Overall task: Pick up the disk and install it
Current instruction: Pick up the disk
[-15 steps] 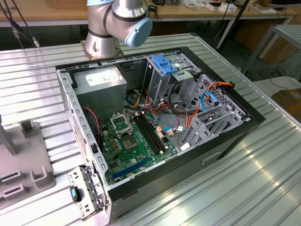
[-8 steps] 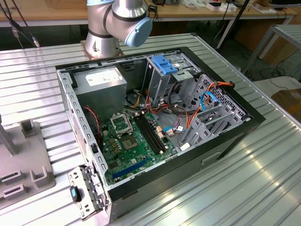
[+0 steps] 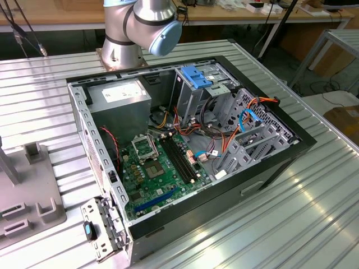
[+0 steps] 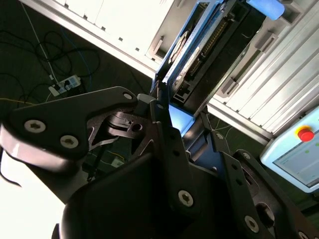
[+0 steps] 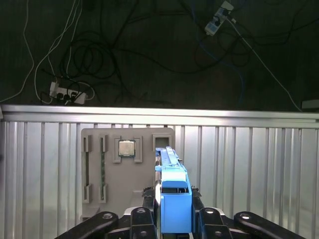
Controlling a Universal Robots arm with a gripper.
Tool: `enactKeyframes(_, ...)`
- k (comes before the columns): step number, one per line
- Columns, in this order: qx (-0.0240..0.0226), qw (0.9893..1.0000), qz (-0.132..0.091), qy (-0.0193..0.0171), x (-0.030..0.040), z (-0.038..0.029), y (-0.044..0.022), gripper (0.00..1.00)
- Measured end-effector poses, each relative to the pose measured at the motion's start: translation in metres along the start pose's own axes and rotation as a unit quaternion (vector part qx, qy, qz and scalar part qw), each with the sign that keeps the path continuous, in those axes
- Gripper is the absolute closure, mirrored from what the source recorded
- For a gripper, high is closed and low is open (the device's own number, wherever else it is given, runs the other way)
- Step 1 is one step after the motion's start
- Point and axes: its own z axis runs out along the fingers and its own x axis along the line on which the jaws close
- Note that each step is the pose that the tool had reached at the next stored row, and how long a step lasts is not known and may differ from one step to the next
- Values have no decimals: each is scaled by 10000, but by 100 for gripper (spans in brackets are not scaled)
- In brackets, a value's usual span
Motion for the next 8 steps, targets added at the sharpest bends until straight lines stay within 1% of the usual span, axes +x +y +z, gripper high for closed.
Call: enactKeyframes(8, 0, 10000, 0, 0, 0, -23, 0, 63)
